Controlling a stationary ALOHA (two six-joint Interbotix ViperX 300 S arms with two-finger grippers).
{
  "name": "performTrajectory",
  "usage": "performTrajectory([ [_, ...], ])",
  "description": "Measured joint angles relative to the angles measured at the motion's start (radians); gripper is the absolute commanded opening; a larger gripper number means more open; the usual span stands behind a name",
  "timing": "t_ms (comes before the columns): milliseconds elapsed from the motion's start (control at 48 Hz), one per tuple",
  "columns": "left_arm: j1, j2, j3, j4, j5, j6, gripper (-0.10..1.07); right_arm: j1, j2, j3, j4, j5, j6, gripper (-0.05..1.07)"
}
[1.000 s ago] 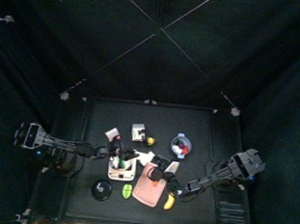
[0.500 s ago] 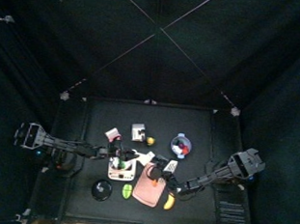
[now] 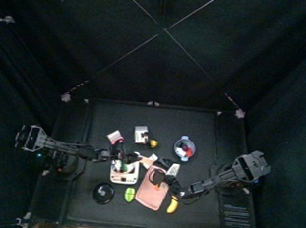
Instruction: Grab cleaver with other hand
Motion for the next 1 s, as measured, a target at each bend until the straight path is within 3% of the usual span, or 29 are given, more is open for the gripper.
performTrajectory([
  [438, 0.000, -0.002, 0.008, 0.002, 0.002, 0.005, 0.49, 0.003, -0.002, -0.002, 0.008, -0.023, -0.005, 1.03],
  [1000, 0.005, -0.023, 0.051, 0.003, 0.000, 0.011, 0.49, 0.014, -0.089, 0.037, -0.008, -0.020, 0.000, 1.03],
])
